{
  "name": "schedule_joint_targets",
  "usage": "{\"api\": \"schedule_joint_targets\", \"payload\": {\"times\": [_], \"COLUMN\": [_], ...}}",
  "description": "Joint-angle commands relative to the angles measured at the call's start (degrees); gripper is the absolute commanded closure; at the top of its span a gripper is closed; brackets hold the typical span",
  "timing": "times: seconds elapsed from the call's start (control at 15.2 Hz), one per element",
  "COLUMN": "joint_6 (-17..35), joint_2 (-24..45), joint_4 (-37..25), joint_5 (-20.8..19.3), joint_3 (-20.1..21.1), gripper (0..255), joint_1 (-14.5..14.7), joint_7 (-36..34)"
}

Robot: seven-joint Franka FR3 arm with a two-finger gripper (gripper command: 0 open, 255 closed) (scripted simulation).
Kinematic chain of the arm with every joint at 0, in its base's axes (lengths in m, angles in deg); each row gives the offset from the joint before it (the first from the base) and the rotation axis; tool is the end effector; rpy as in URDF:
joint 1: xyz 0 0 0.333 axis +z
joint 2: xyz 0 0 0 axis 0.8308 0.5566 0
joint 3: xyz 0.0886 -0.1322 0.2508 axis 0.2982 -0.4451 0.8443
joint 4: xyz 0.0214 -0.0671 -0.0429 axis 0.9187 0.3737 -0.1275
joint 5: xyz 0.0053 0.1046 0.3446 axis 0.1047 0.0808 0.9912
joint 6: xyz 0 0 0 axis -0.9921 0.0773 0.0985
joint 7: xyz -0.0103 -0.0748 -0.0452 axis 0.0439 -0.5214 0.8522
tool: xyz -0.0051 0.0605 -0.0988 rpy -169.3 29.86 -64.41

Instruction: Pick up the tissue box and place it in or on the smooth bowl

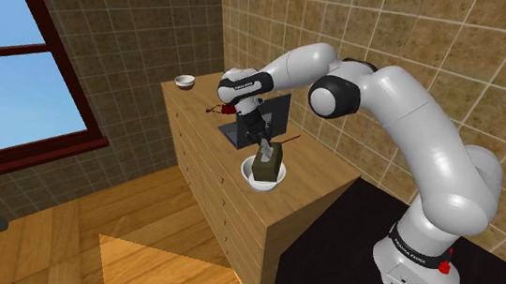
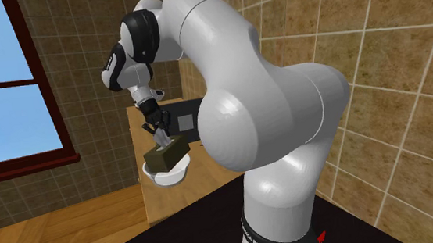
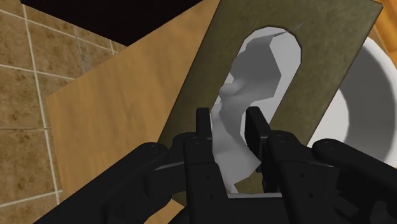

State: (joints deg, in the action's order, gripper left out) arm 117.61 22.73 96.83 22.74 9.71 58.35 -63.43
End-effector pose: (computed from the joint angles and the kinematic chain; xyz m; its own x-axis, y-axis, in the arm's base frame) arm 0.6398 -0.0177 0.1979 0.6747 -0.6031 -0.4255 -0.4325 -0.7902 0.4341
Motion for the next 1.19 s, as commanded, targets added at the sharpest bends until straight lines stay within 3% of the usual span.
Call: {"api": "schedule_joint_targets", "payload": {"times": [0.0, 0.07, 0.4, 0.53, 0.66, 1.12], "joint_6": [0.14, 0.32, 0.14, -5.87, -13.66, -13.66], "joint_2": [0.54, 0.25, 0.54, 4.07, 10.26, 10.26], "joint_4": [-0.01, 0.47, -0.01, -9.55, -23.53, -23.53], "joint_5": [0.1, 0.1, 0.1, 0.22, 0.36, 0.36], "joint_3": [0.11, 0.12, 0.11, 0.13, 0.1, 0.09], "gripper": [255, 0, 0, 0, 0, 0], "joint_1": [0.02, 0.04, 0.02, -0.03, -0.23, -0.23], "joint_7": [0.03, 0.01, 0.03, 0.31, 0.73, 0.73]}}
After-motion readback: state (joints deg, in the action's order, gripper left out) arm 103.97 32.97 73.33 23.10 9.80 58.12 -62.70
